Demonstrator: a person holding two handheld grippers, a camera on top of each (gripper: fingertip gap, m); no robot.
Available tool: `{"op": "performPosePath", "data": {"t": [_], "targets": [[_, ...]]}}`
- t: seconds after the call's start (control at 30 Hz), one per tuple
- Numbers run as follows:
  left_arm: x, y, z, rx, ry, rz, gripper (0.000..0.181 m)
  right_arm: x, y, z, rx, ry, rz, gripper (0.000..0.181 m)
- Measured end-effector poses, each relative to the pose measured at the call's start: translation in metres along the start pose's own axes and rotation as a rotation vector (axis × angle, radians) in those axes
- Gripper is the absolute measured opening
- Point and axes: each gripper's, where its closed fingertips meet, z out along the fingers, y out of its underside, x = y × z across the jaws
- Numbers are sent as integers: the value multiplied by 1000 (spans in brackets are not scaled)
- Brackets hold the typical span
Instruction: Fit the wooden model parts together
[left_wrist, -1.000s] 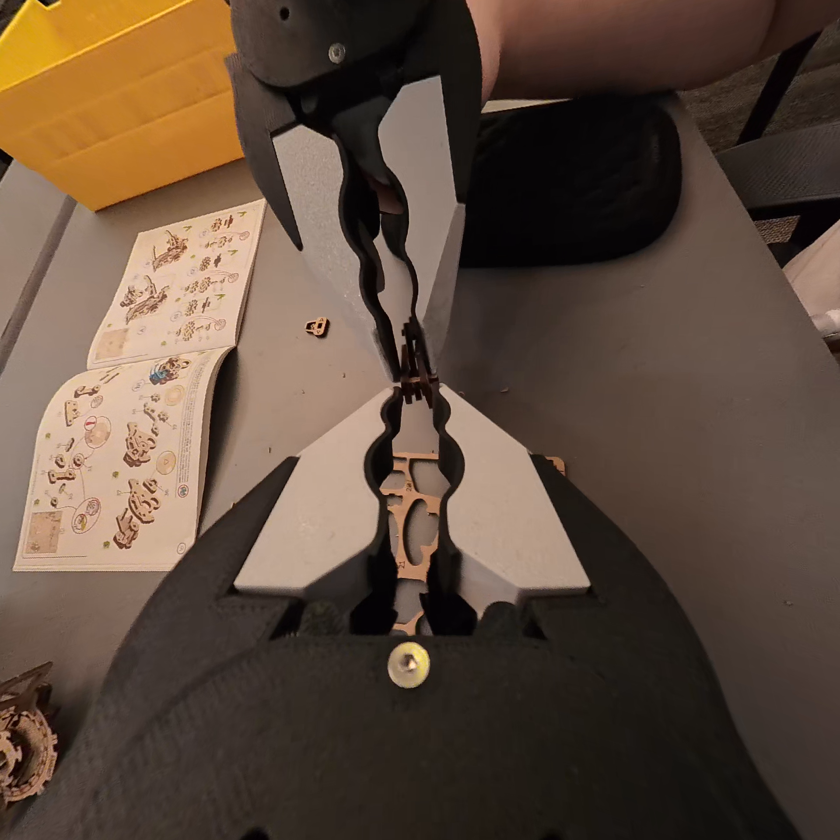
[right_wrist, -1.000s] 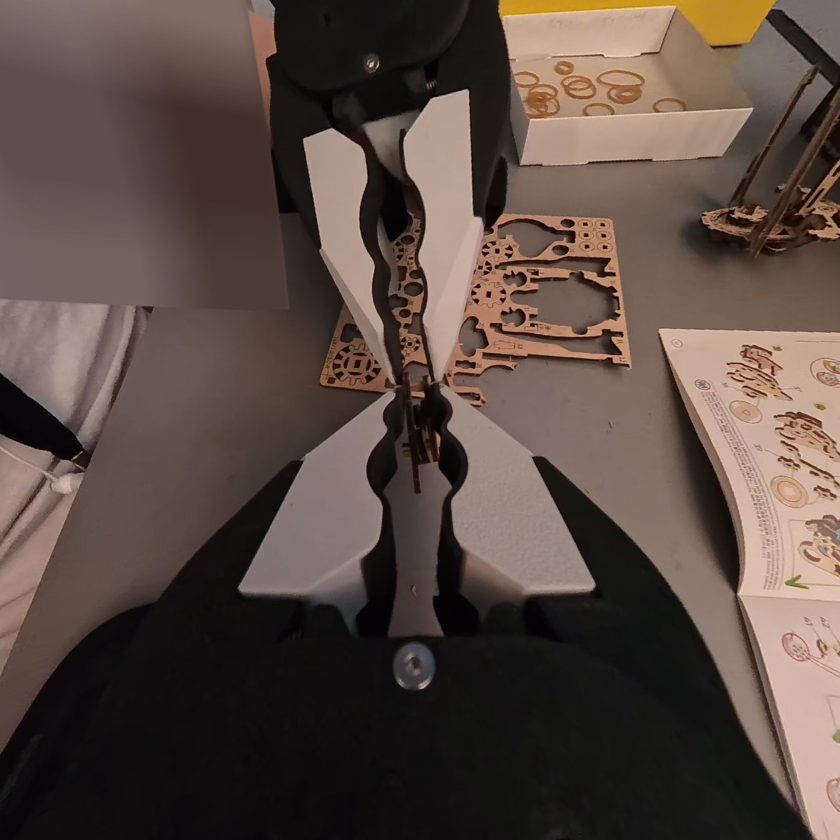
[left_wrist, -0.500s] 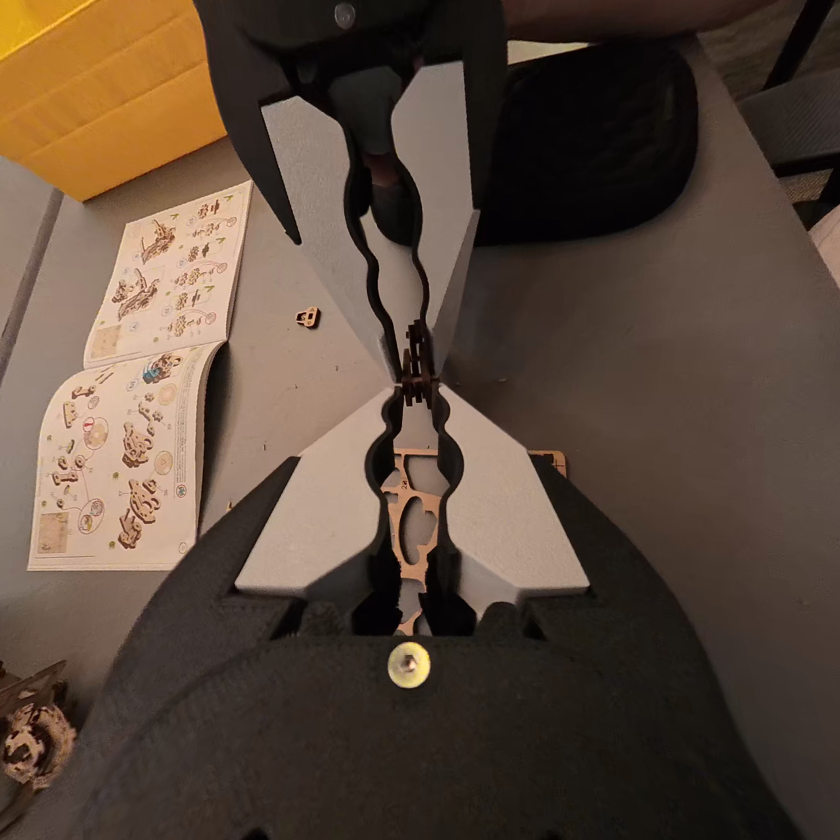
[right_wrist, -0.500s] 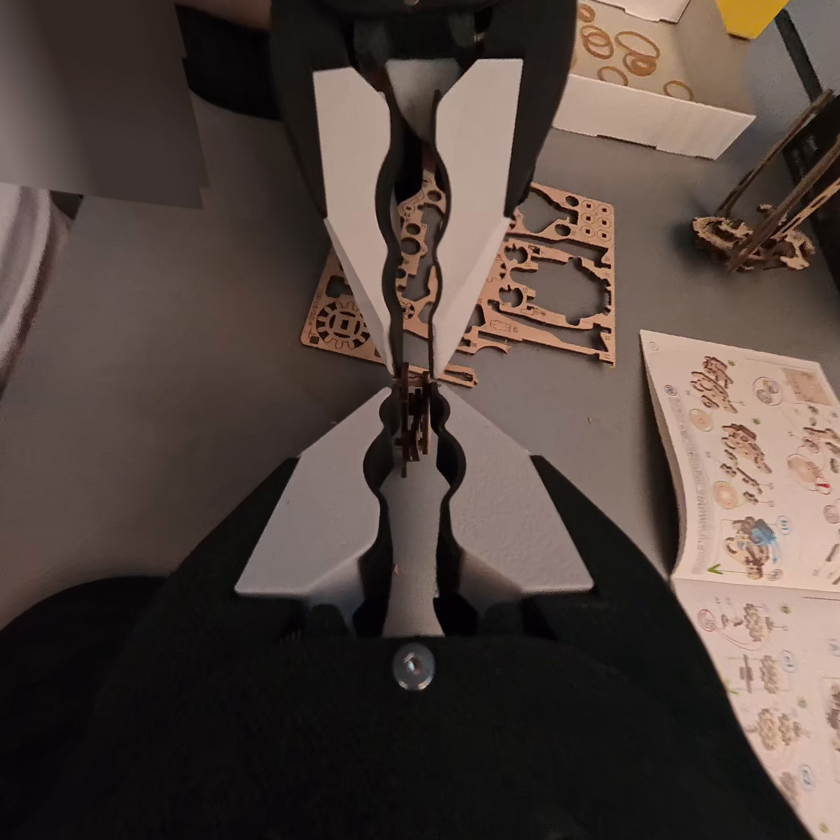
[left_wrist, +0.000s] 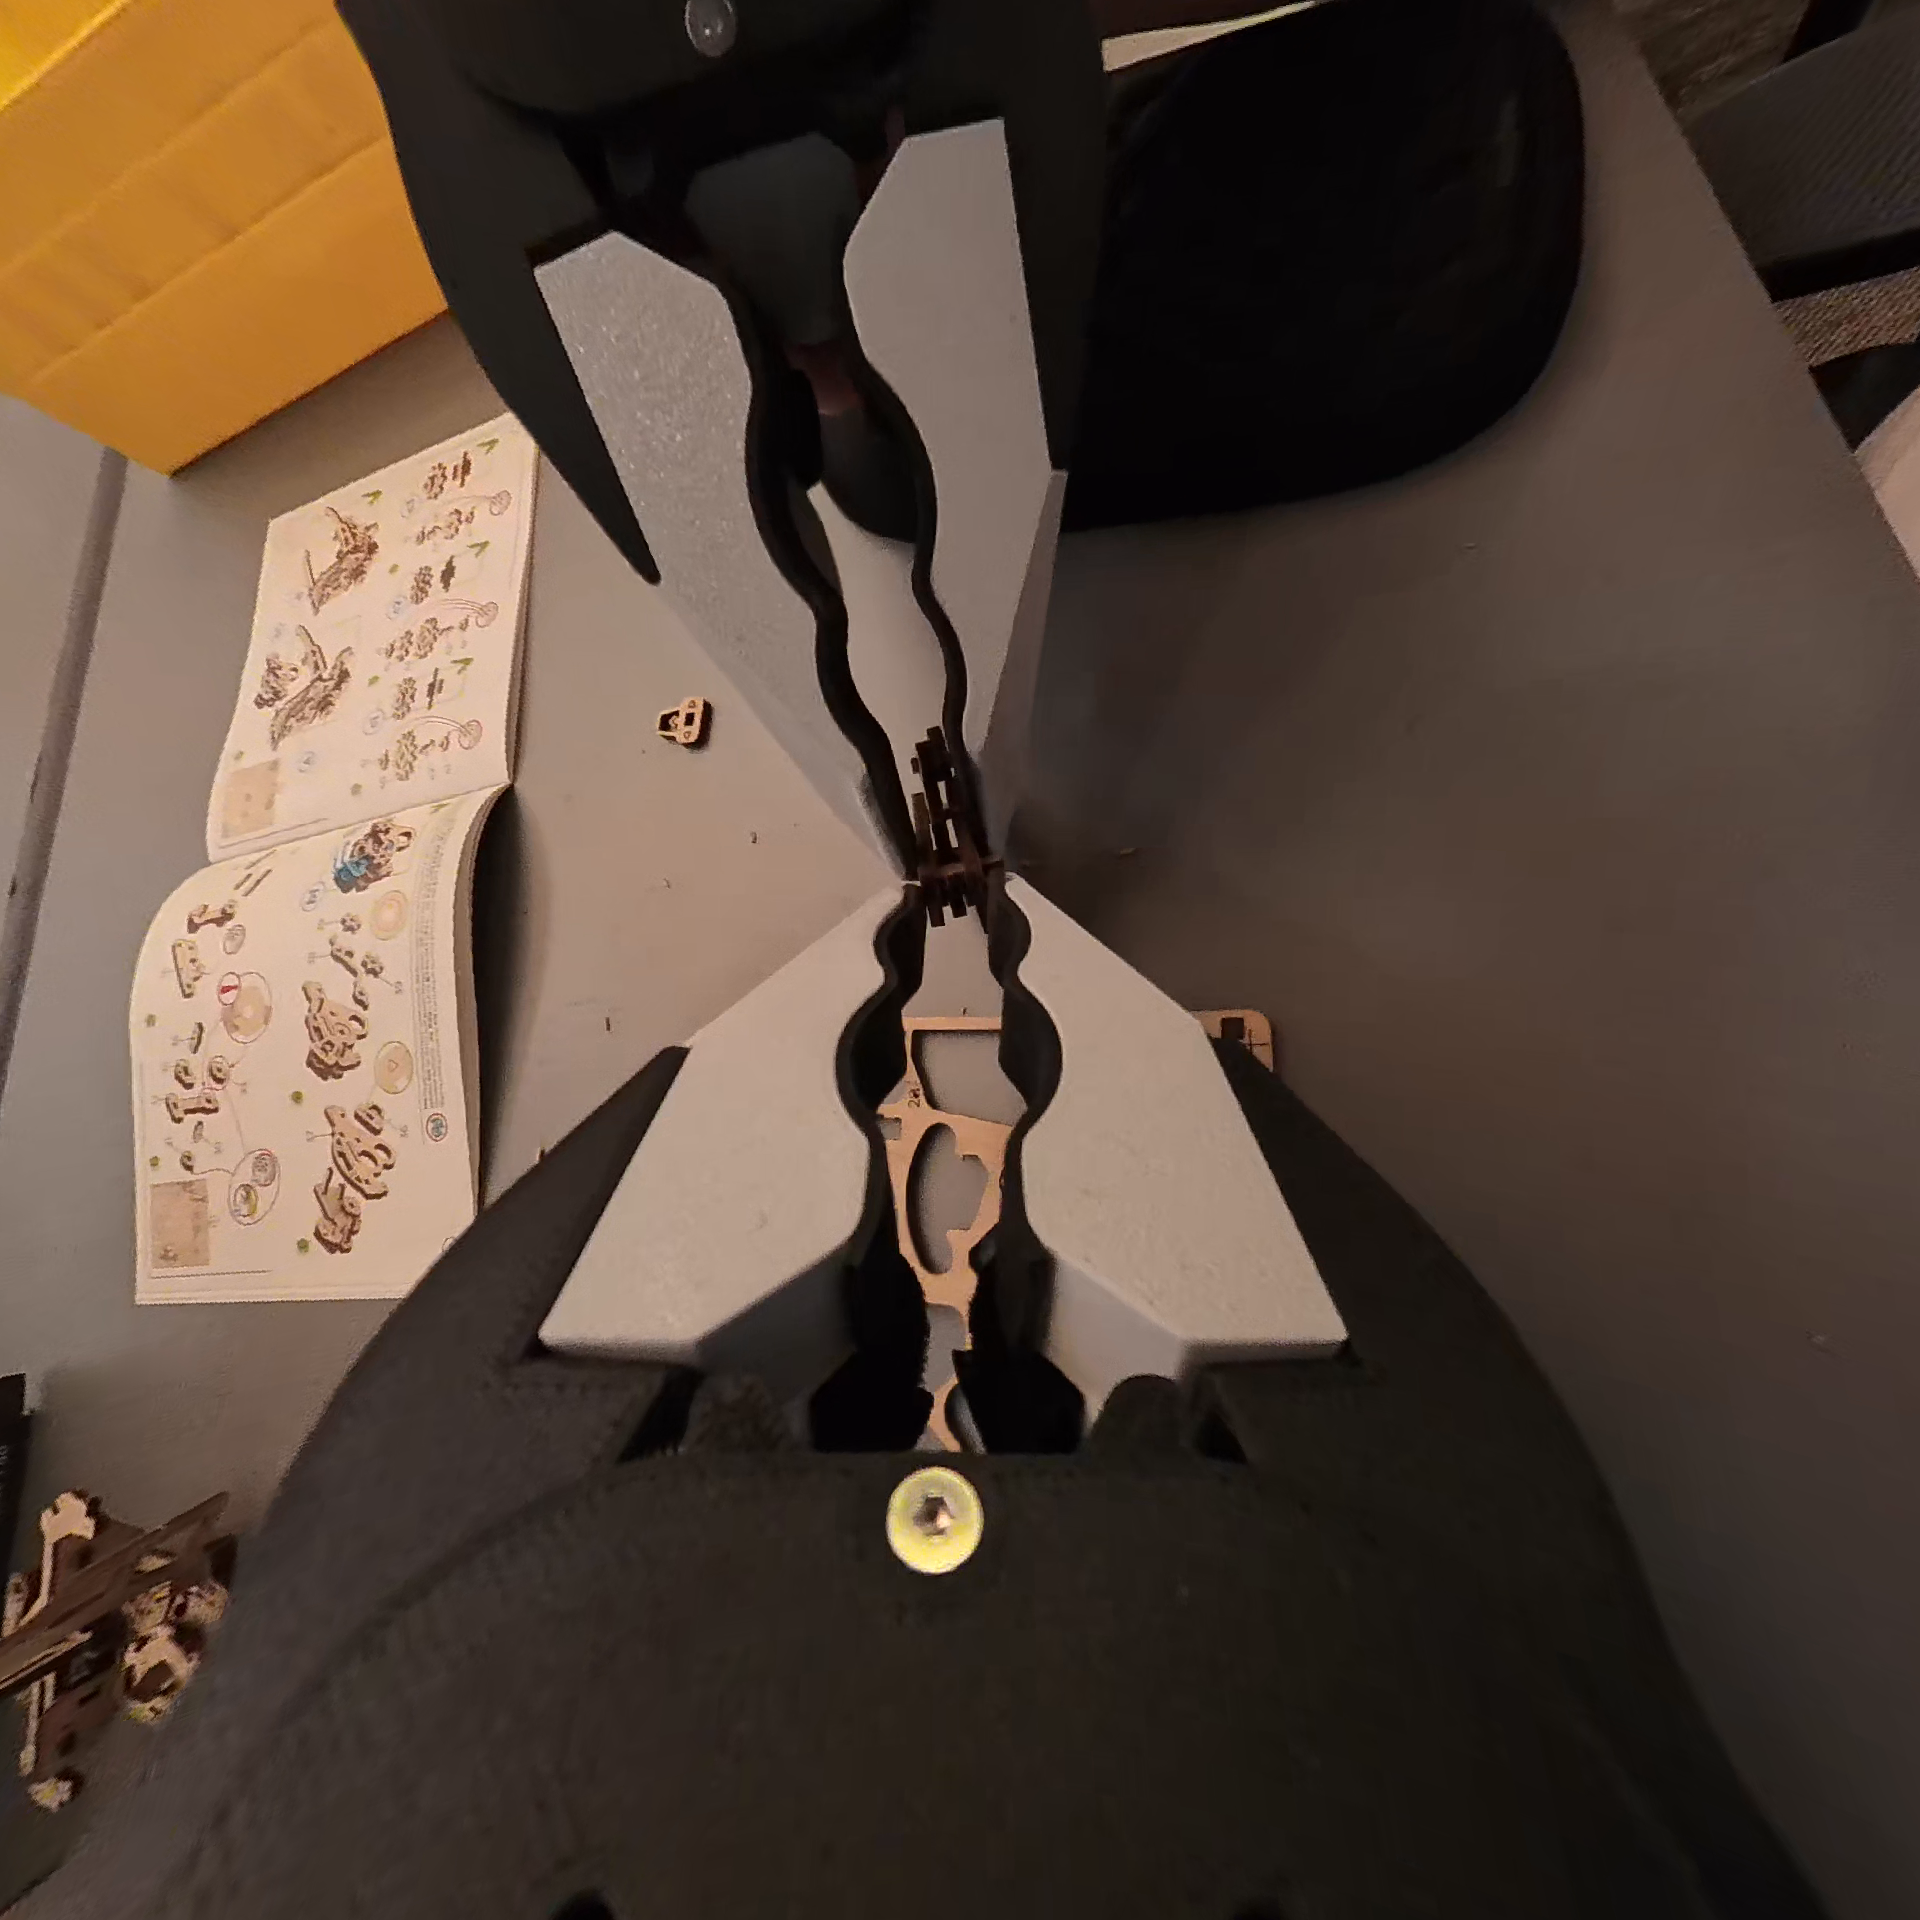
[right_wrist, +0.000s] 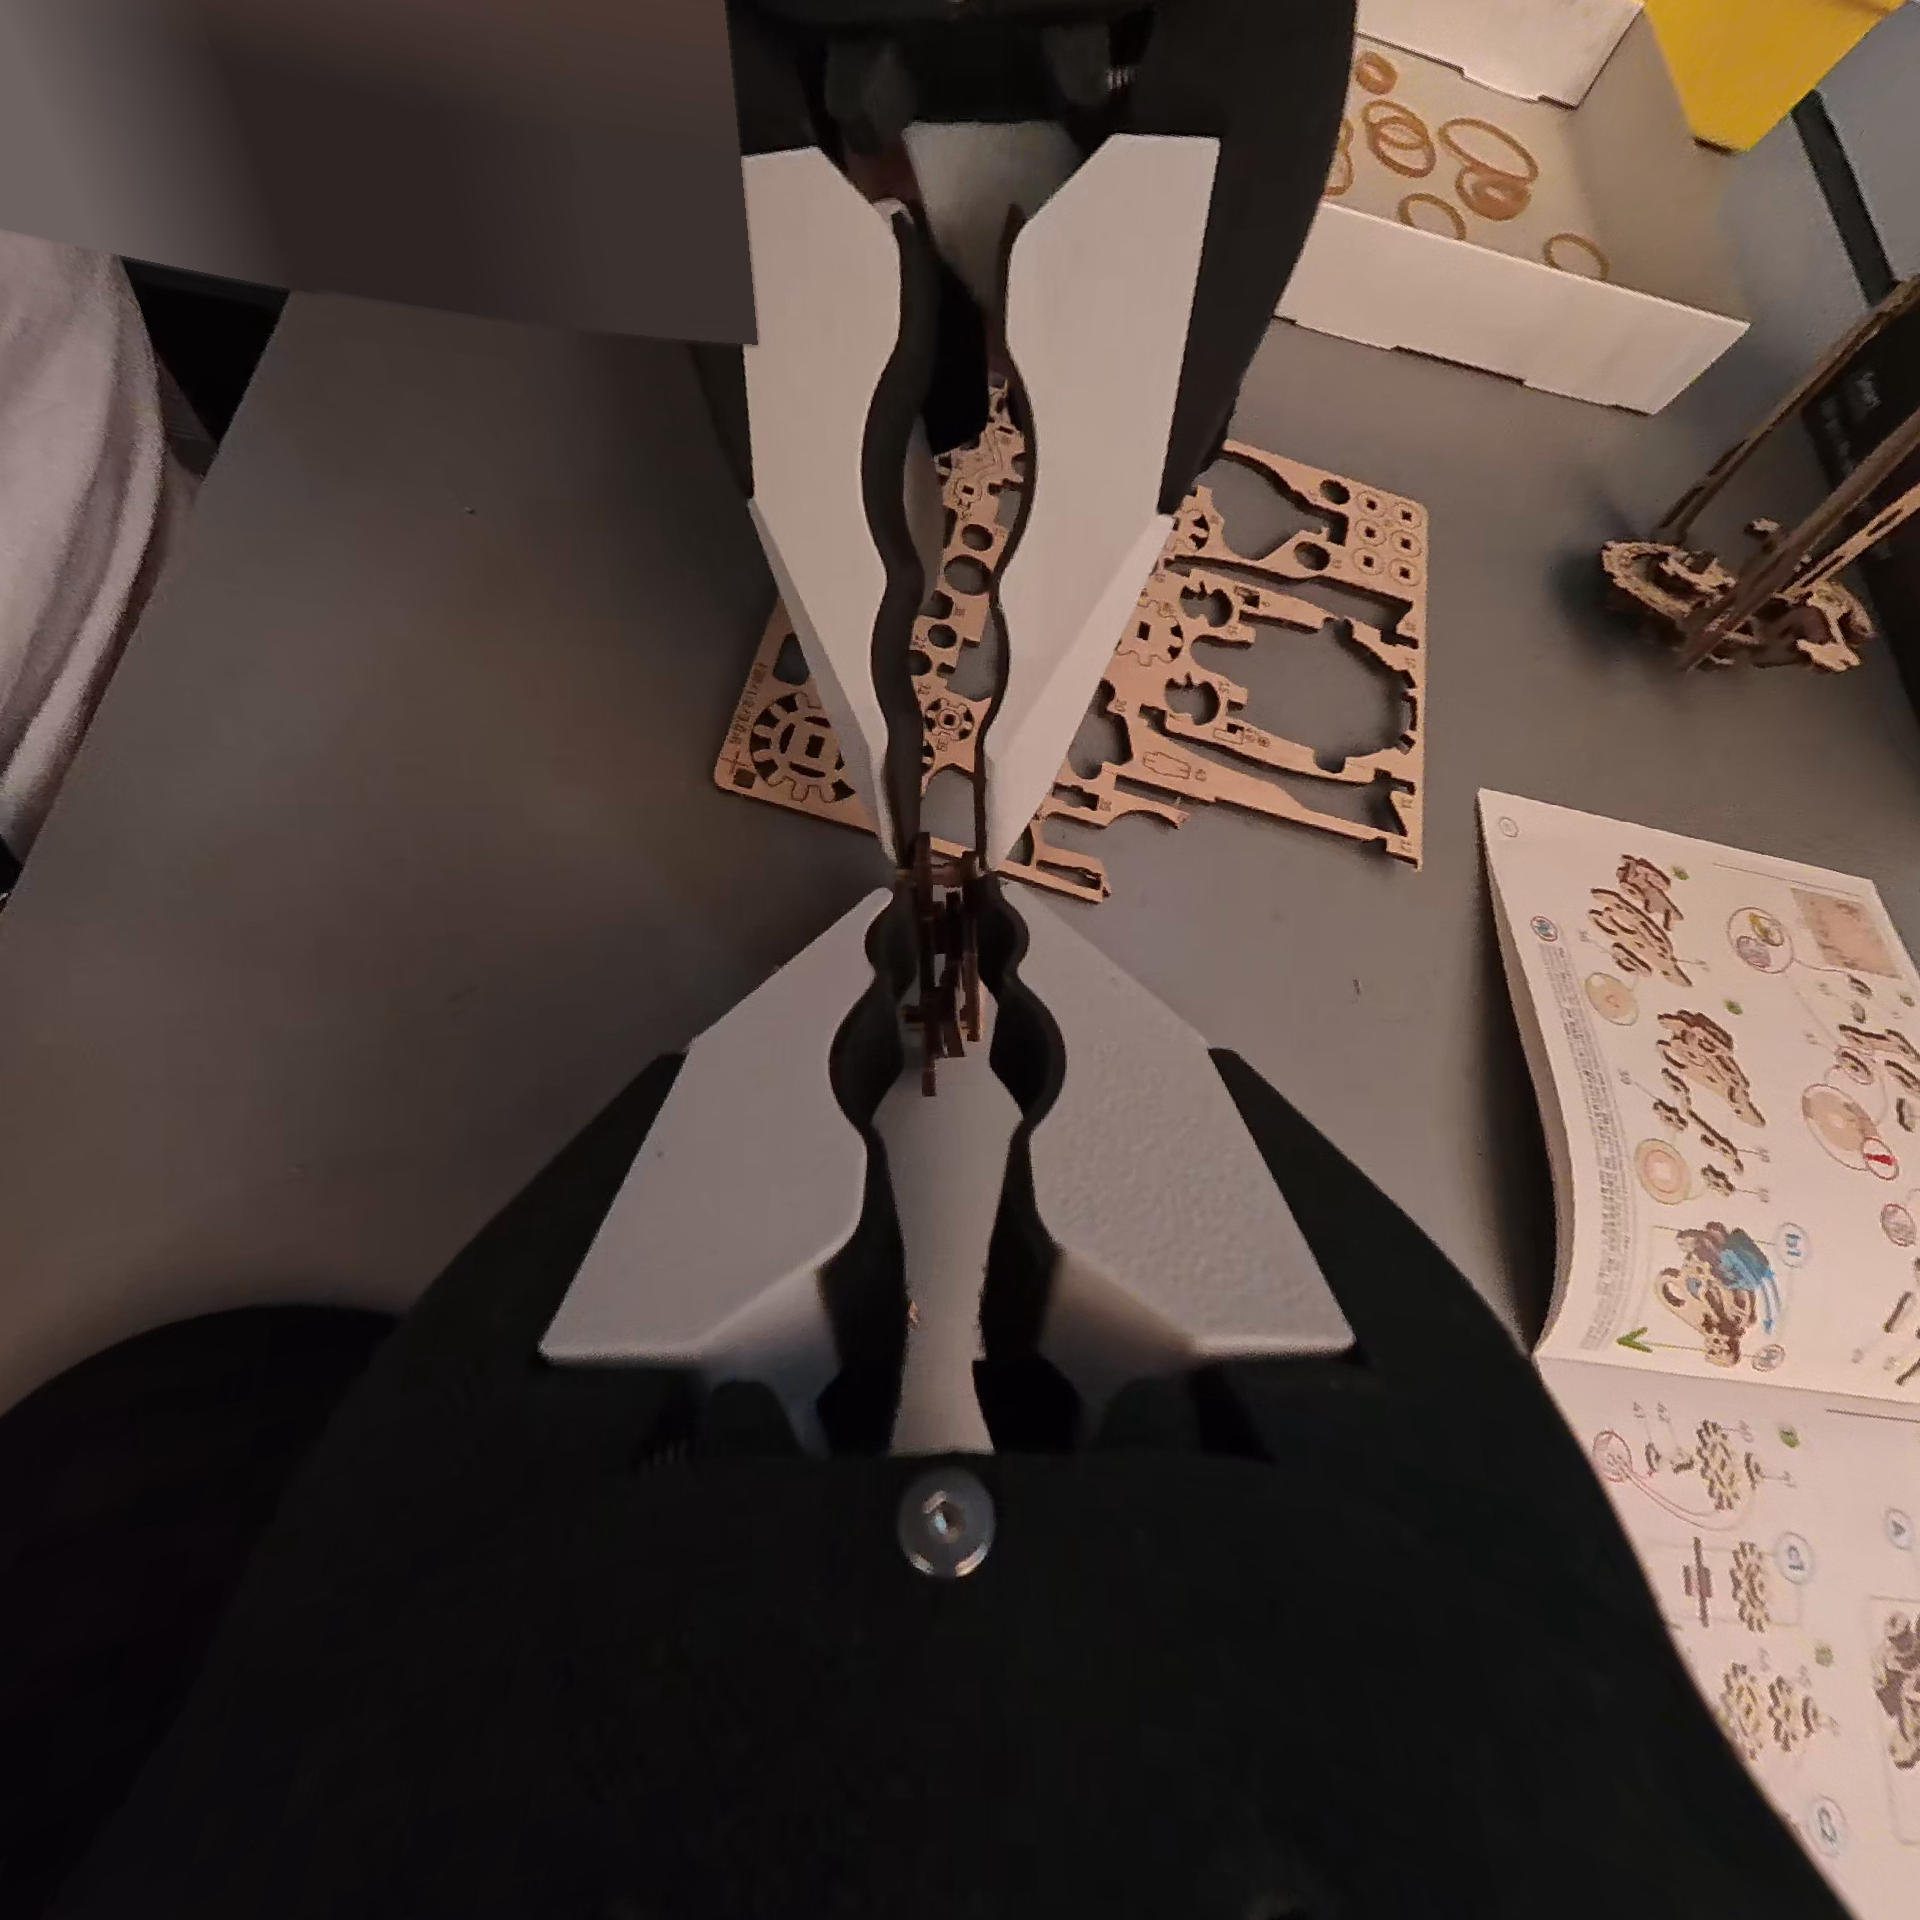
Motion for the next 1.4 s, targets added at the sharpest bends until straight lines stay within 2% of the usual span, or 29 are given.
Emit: {"op": "performPosePath", "data": {"t": [0.5, 0.57, 0.67, 0.7, 0.8, 0.87, 0.9, 1.03, 1.1, 1.17, 1.27, 1.4], "targets": [[6, 1, -2, -30, 40, 3, 10, -5, -2, 2, -11, -11, -19, 8], [-3, -4, -5, 37, 47, -108, 11, 3, -5, -3, 33, -27, 115, 9], [-23, -22, -21, 234, 48, -306, 10, 19, -22, -22, 209, -68, 325, 10], [-26, -25, -25, 263, 58, -337, 1, 24, -22, -27, 238, -74, 375, 9], [-32, -24, -27, 298, 68, -426, 4, 30, -27, -37, 330, -131, 501, 9], [-32, -28, -27, 341, 119, -521, 11, 29, -33, -40, 390, -209, 590, 9], [-30, -31, -28, 369, 155, -565, 9, 30, -34, -41, 412, -225, 620, 9], [-33, -42, -36, 470, 234, -680, 9, 32, -34, -42, 436, -259, 683, 9], [-35, -42, -38, 492, 255, -733, 7, 33, -35, -42, 460, -284, 736, 9], [-37, -38, -34, 474, 248, -764, 13, 34, -35, -42, 476, -318, 792, 9], [-35, -34, -30, 448, 259, -786, 11, 34, -33, -38, 487, -366, 873, 9], [-37, -32, -30, 461, 288, -847, 10, 35, -33, -37, 509, -404, 920, 9]]}}
